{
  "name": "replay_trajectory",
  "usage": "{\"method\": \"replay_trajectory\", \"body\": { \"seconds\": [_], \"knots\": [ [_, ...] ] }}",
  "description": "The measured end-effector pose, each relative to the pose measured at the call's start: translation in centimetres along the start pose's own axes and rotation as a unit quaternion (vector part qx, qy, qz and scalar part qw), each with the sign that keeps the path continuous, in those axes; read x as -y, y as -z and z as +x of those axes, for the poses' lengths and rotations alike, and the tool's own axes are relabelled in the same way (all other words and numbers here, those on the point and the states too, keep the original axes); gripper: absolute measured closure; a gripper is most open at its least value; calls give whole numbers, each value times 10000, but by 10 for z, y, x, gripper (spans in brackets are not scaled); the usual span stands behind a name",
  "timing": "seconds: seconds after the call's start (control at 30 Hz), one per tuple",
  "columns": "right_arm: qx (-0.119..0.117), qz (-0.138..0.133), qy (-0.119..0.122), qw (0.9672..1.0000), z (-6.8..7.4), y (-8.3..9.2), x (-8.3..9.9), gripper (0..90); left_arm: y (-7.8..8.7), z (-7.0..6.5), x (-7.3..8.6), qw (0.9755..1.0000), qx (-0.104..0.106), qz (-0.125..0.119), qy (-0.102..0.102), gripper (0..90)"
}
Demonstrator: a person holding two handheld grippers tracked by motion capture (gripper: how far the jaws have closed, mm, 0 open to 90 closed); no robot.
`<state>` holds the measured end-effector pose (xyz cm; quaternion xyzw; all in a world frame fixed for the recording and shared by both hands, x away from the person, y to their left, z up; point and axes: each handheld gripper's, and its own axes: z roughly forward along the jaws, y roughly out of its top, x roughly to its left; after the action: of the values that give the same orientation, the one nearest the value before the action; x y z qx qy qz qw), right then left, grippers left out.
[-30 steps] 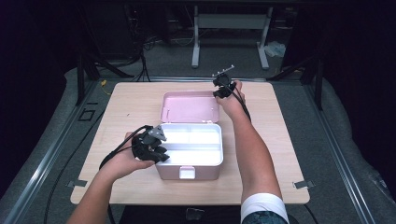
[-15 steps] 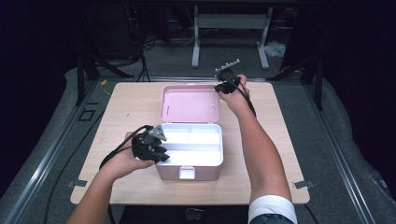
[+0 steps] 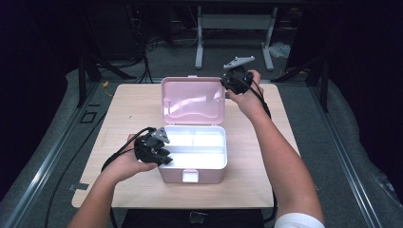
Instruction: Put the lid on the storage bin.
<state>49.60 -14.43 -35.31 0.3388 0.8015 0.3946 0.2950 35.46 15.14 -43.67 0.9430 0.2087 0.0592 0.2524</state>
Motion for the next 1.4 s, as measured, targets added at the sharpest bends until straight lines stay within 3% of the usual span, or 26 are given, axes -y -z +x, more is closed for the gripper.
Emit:
{"method": "replay_trajectory", "body": {
  "seconds": [0.03,0.07,0.13,0.17,0.2,0.23,0.47,0.6,0.67,0.7,0.87,0.97,1.23,1.4],
  "knots": [
    [0,0,0,10000,0,0,0,857,0,0,0,10000,-1,-6,8,681],
    [133,-155,252,9995,10,17,-1,857,0,0,0,10000,-5,-3,3,681],
    [164,-216,348,9990,14,23,-1,857,0,0,0,10000,-4,-6,16,681],
    [219,-353,549,9976,25,40,0,857,0,-1,0,10000,-3,-3,24,681],
    [219,-353,549,9976,25,40,0,857,0,-1,0,10000,-5,-2,27,681],
    [302,-485,749,9956,34,53,4,855,0,-1,0,10000,-10,-2,18,681],
    [223,-781,879,9928,55,87,22,844,0,-5,-3,9999,-76,97,-37,721],
    [87,-880,843,9925,62,100,31,832,2,-11,-3,9994,-285,83,-169,707],
    [-47,-958,813,9921,70,111,42,820,8,-12,-1,9996,-215,40,-173,688],
    [-93,-976,814,9919,73,115,47,815,20,-11,1,9998,-163,-141,-54,684],
    [-383,-1036,744,9911,84,128,69,797,43,-10,8,9993,-230,-278,11,654],
    [-644,-1083,650,9899,93,135,94,781,58,-9,17,9985,-287,-457,80,648],
    [-994,-820,541,9902,107,140,130,751,66,-7,34,9975,-416,-533,220,639],
    [-940,-744,478,9916,108,146,144,748,67,-6,39,9973,-429,-553,241,634]
  ]
}}
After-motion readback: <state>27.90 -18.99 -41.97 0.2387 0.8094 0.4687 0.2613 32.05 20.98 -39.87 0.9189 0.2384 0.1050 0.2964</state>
